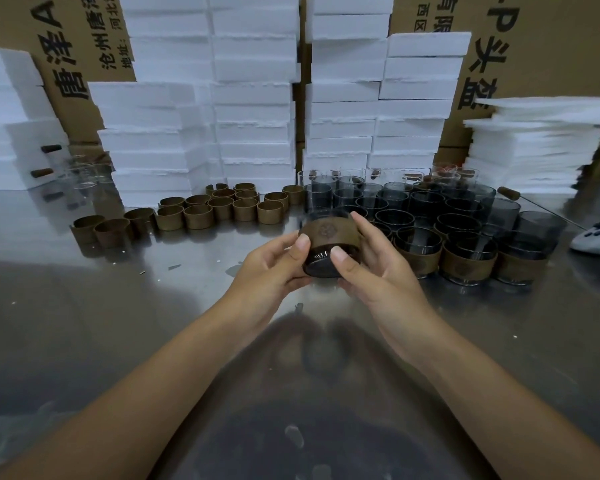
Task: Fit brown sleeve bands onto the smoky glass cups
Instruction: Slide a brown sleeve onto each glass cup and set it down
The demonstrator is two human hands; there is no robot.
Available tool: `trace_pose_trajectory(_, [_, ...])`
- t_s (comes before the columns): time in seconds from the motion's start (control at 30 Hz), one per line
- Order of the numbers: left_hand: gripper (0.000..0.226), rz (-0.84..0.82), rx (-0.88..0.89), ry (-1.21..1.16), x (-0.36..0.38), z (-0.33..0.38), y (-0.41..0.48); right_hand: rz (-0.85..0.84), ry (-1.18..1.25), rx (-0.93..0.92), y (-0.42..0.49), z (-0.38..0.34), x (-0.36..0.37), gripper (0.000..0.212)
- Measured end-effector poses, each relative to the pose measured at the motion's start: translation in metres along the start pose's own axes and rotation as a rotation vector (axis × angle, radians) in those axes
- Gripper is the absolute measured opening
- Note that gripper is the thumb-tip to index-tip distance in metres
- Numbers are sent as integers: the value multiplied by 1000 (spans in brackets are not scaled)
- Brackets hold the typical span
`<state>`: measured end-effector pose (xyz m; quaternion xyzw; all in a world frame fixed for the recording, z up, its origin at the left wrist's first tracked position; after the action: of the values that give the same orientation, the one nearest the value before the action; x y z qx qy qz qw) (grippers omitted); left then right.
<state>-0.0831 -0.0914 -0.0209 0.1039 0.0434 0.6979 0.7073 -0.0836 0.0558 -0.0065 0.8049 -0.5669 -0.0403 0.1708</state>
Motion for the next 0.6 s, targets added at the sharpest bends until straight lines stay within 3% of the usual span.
trace_pose_trajectory(0.2, [69, 44, 44, 34, -2, -2, 1, 96, -55, -5, 3, 7, -4, 49])
trace_pose_trajectory(0.4, [49, -14, 6, 127, 0, -6, 0, 232, -292, 2, 6, 13, -13, 57])
trace_pose_trajectory(0.5, [26, 56, -7, 132, -6, -4, 3, 258, -584, -60, 4, 13, -17, 64])
trace_pose_trajectory(0.6, [19, 141, -31, 119, -11, -3, 4, 307, -733, -86, 4, 14, -21, 66])
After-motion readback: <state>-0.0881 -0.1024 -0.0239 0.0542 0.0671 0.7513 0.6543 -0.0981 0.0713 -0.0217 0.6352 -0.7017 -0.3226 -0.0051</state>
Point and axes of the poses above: each hand's wrist, its own y-axis towards the middle knuckle, its own x-axis out of the palm, z = x × y, the point moved 3 cm from there along y, towards the middle knuckle, and after that the axes turned 2 degrees about -x, right-handed, at the moved point
